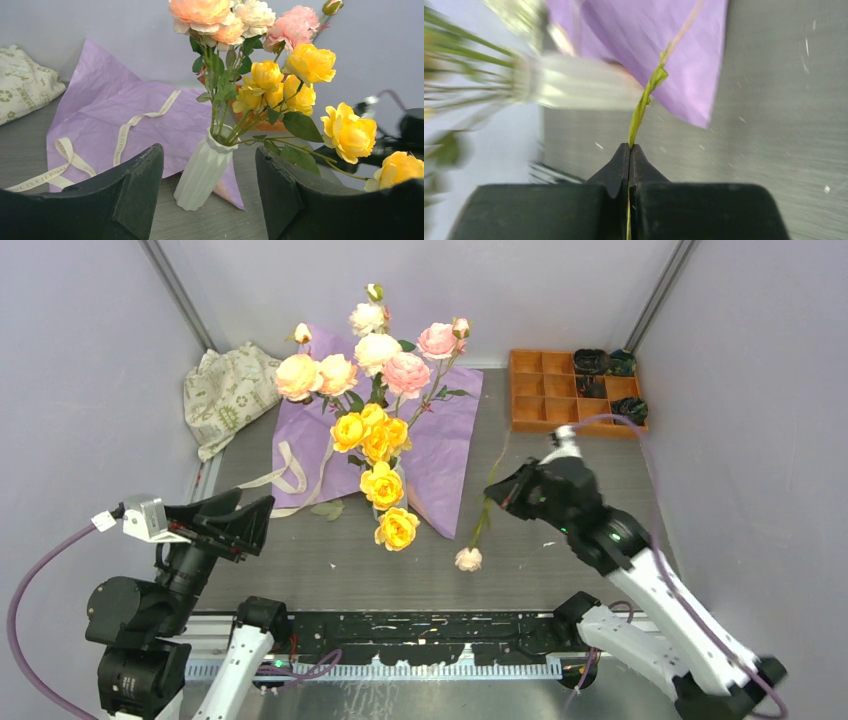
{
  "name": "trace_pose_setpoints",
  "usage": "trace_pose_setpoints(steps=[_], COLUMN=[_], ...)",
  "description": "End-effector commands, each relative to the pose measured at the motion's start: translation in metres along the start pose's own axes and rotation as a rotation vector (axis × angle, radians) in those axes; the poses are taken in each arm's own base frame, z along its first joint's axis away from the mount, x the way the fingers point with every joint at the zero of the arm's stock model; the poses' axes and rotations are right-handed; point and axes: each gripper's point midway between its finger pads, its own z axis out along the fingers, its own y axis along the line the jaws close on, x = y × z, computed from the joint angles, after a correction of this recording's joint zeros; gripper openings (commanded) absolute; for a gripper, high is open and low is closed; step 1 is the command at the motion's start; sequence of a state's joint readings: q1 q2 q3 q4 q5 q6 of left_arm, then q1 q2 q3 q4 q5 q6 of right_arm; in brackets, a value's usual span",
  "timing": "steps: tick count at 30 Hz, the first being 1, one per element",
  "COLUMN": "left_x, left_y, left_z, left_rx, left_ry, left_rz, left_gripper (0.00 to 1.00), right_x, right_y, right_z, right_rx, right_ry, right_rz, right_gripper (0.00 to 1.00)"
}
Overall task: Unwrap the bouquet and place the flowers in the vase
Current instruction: Pick up the fake flower from the wrapping paper, then place the fake flower at the center of the board.
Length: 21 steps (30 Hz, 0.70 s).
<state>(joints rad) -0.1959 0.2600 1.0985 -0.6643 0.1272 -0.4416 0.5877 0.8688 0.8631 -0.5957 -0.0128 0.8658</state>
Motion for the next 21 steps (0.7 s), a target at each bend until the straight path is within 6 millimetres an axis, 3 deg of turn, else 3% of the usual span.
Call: trace_pose_setpoints(steps=[1, 4, 8, 14, 17, 21], left_x=[-0.01, -0.009, -0.011, -0.017, -0.019, -0.021], left_y=[-0.012, -0.014, -0.017, -0.022, -0.024, -0.027], left_z=[0.012, 0.013, 0.012, 0.008, 0.007, 0.004], left_rx=[0.067, 0.075, 0.088, 0.107, 0.111, 0.12], left_ry=[-0.036, -0.031, -0.037, -0.045, -0.049, -0.051], left_rz=[-0.017, -0.02, -0.024, -0.026, -0.025, -0.023], left_gripper=[0.68, 0.68, 0.68, 0.68, 0.68, 0.68], right_x=[-0.065, -0.078, -0.082, -0.088, -0.102, -0.124], right_y=[0.015, 0.008, -0.003, -0.024, -0.04, -0.04], right_z=[-0.076, -0.111, -0.122, -0.084, -0.062, -0.033], right_rx=[-0.046, -0.11, -0.151, -0.113, -0.052, -0.006], right_ry=[-0.349, -0.475, -0.537, -0.603, -0.704, -0.794], right_rz=[0.203, 0.372, 0.562, 0.816, 0.909, 0.957], right_gripper=[0.01, 0.01, 0.01, 0.01, 0.01, 0.01])
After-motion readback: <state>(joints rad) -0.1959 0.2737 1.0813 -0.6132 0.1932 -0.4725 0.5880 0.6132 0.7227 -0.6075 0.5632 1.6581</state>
